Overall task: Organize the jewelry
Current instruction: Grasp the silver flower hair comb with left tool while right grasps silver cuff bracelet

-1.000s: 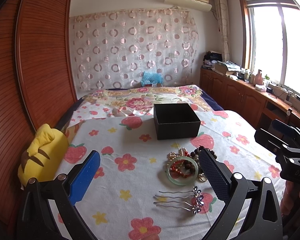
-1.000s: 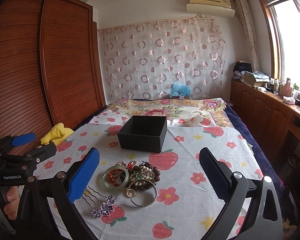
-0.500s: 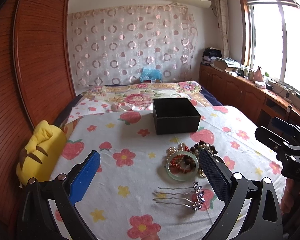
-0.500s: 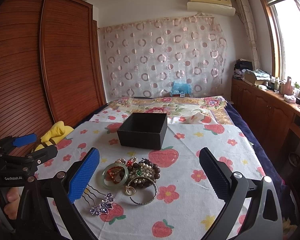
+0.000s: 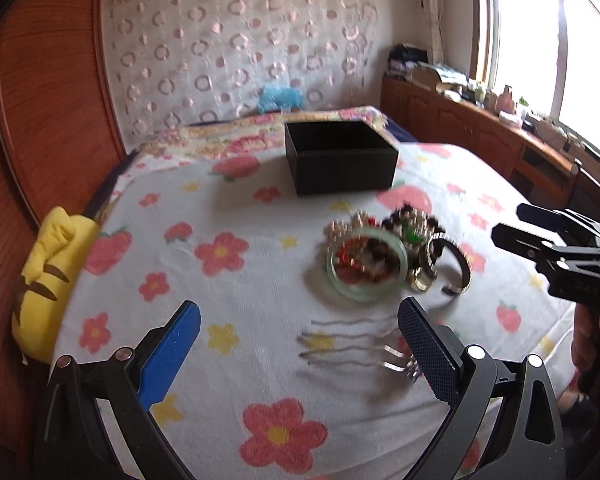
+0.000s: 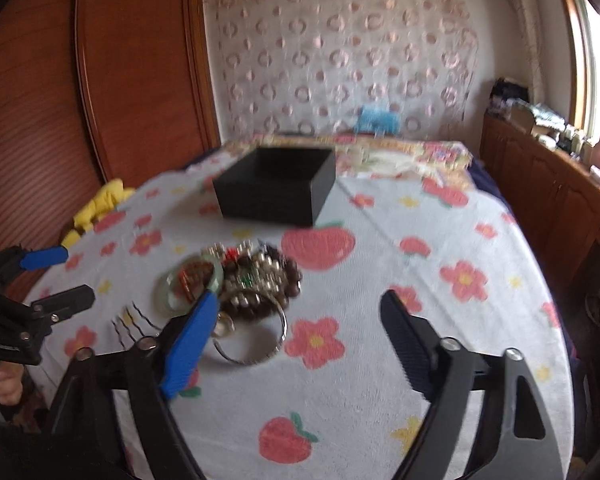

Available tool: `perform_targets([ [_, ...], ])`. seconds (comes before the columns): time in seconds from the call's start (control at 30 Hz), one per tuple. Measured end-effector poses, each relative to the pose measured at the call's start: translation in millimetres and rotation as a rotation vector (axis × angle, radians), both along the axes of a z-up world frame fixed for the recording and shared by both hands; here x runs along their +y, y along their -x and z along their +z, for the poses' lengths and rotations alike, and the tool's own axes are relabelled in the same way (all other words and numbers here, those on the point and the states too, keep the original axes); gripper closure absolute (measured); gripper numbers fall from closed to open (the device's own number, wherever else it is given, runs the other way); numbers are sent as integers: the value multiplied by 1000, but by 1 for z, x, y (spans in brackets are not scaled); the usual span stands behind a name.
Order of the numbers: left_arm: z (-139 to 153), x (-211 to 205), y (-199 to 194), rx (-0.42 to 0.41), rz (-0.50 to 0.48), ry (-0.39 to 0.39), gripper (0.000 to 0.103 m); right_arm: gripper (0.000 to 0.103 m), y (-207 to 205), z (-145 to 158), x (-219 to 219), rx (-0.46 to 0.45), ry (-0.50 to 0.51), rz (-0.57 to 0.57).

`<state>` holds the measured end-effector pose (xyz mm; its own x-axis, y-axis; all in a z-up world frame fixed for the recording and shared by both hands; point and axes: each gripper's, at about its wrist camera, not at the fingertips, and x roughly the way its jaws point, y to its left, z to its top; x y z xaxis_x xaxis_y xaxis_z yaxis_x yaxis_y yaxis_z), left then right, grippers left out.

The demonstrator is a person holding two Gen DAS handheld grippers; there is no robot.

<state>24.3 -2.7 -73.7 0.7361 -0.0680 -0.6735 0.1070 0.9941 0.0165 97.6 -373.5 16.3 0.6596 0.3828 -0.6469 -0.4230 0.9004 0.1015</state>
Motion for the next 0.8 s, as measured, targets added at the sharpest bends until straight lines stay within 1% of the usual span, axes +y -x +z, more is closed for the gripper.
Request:
perform_targets([
  [0.1, -8, 3, -2, 31, -12, 9, 7, 34, -8, -14, 4, 38, 4, 35],
  [0.13, -10, 4, -2, 39, -15, 13, 9, 40, -10, -18, 6, 49, 15, 45],
  [0.2, -15, 6, -5, 58, -21, 15, 16, 47, -14, -24, 9, 71, 29, 66],
  [0.27, -21, 8, -7, 85, -33, 30, 27, 50, -19, -29, 11, 95, 37, 83],
  [0.33, -25, 10, -9, 102, -38, 40, 33, 54, -23, -33, 14, 113, 49, 87],
  [0.47, -25, 4, -6, 110, -71, 42, 34, 58, -27, -36, 15, 138, 50, 87],
  [0.57, -20, -6, -3, 100, -118, 67, 35, 65, -32, -40, 15, 172, 48, 97],
  [0.6, -19, -12, -2, 98, -138, 68, 37, 72, -34, -41, 14, 185, 46, 97],
  [0.63, -18, -19, -2, 101, -160, 68, 41, 78, -37, -42, 13, 195, 41, 100],
  [0.67, -17, -23, -3, 105, -173, 70, 44, 81, -37, -42, 13, 198, 37, 105],
  [0.7, -17, -30, -3, 111, -196, 75, 46, 87, -37, -42, 13, 195, 42, 110],
  [0.73, -18, -36, -3, 116, -215, 74, 51, 96, -37, -42, 15, 190, 54, 115],
  [0.77, -18, -41, -4, 119, -231, 68, 55, 97, -37, -41, 16, 184, 65, 117],
  [0.8, -19, -49, -4, 121, -249, 57, 57, 97, -35, -41, 16, 176, 72, 119],
])
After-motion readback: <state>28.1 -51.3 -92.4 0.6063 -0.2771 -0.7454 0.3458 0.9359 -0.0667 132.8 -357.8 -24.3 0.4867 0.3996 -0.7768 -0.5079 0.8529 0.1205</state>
